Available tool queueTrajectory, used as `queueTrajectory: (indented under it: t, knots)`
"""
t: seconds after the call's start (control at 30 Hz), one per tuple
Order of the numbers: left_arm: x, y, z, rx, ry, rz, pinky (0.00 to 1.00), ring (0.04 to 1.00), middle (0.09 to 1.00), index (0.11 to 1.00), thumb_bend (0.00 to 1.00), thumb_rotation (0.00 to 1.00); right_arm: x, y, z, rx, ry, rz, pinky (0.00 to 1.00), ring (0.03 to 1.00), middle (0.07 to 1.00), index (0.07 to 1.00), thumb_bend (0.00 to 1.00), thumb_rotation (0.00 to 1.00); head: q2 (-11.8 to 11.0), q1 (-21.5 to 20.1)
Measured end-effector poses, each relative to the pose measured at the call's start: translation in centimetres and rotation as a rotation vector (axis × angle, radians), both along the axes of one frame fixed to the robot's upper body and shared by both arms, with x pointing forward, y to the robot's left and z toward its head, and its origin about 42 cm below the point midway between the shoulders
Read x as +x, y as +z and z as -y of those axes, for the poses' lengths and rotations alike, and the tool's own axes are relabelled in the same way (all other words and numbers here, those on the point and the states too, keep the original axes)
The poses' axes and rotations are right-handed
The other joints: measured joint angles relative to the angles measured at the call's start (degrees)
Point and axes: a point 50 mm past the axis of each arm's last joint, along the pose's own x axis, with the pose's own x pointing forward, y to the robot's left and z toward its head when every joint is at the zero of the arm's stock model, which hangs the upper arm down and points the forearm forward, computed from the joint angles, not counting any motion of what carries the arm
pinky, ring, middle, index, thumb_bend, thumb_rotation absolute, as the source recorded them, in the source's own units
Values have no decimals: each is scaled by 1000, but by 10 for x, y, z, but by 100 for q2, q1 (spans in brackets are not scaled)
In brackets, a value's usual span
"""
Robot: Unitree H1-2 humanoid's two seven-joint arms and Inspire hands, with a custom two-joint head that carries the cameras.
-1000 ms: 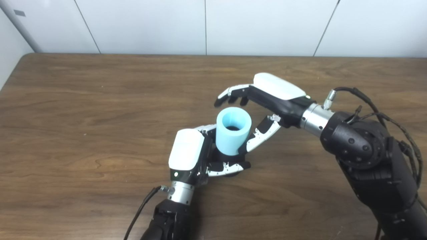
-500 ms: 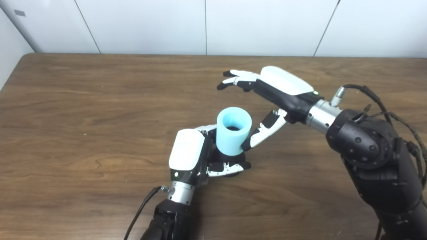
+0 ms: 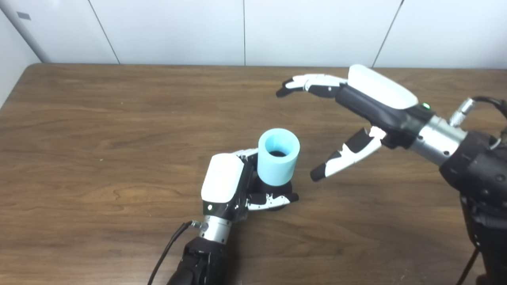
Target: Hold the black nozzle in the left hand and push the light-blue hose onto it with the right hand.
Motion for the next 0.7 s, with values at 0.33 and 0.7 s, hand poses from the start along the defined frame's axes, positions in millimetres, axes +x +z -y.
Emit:
queueTrajectory:
  t: [0.33,0.7]
  knots:
    - [0,0,-1,-11,6,-5,439,486,466,496,523,0,-27,-31,3,-11,63,85,953,972,958,876,662,666,9,-9]
    - [0,-1,-1,-8,3,-9,441,492,462,502,522,0,-38,-55,-9,-106,90,191,998,1000,1000,920,572,825,-9,-9]
